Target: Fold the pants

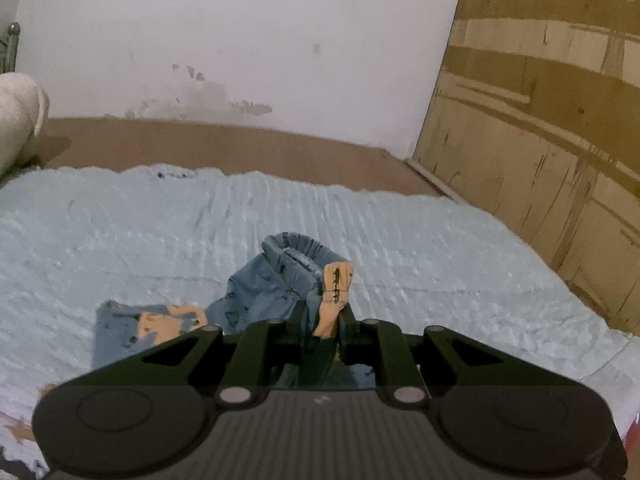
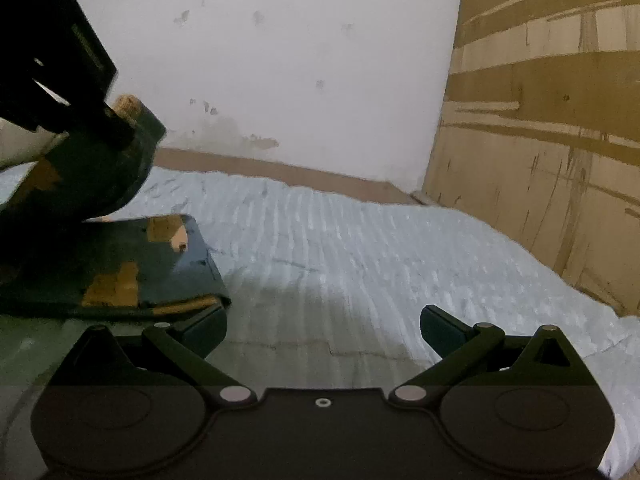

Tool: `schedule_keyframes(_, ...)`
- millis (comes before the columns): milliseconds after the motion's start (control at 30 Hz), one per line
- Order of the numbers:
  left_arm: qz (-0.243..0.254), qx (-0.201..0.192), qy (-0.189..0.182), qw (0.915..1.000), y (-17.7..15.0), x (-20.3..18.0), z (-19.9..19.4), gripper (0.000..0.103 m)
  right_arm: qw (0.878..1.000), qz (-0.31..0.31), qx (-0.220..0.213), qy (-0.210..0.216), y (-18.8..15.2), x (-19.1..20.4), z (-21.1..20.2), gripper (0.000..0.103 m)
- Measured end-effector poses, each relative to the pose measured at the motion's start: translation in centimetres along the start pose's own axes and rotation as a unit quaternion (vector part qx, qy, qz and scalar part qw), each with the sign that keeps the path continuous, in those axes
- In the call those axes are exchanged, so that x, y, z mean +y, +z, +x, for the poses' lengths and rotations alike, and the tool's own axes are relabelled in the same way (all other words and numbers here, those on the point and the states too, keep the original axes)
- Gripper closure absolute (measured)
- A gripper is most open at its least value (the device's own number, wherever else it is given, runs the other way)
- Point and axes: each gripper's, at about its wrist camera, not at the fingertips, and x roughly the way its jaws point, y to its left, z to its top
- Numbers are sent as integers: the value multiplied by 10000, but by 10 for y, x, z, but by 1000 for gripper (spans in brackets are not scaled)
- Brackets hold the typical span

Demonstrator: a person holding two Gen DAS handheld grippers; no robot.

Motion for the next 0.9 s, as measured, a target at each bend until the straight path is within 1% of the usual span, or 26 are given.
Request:
schedule_keyframes(67,13,133,-29,9999,0,4,15,87,10000,-7,97,24,-3,-1,4,1)
schedule_keyframes(133,55,377,-141,9992,-6,3,22,86,9999,-36,143,33,-5,-1,5,1)
schedule_keyframes(200,-9,519,-205,9984,-12,7,23,83,9998,-78,169,18,-6,2,5,1)
schedule_keyframes(233,-51,552,-234,9982,-15,9,22,80,9998,-98,180,8,-7,2,6,1)
schedule_keyframes(267,-117,590,-258,9979,-16,13,21,69,9998,-116,188,-7,-7,3,6,1)
schedule_keyframes(300,-193,615,-297,9975,-17,18,19,63,9998,-98,186,10,-7,4,6,1)
schedule_keyframes(333,-289,624,-337,9971,-16,23,19,49,9997,-107,198,7,-8,4,7,1)
schedule_keyframes(367,-370,606,-353,9969,-15,28,18,41,9997,-112,213,8,-8,5,7,1)
schedule_keyframes(433,-441,557,-391,9967,-15,35,14,38,9996,-124,257,9,-7,6,9,1)
schedule_keyframes(533,-544,555,-417,9961,-15,42,6,30,9993,-169,340,-6,-7,7,13,1)
schedule_keyframes(600,-644,465,-419,9960,-14,49,-3,24,9992,-175,354,-15,-7,7,13,1)
schedule_keyframes(667,-659,353,-276,9968,-14,57,-15,14,9993,-155,329,-10,-4,6,10,1)
schedule_keyframes(700,-639,291,-178,9974,-15,60,-21,12,9994,-143,300,-5,-2,6,9,1)
schedule_keyframes(767,-523,144,4,9985,-18,68,-34,3,9997,-84,218,22,4,4,5,1)
schedule_keyframes(800,-450,81,98,9989,-21,71,-39,1,9998,-25,178,65,7,4,3,1)
schedule_keyframes(900,-341,-26,437,9985,-29,83,-52,0,9991,243,121,314,19,3,-1,1)
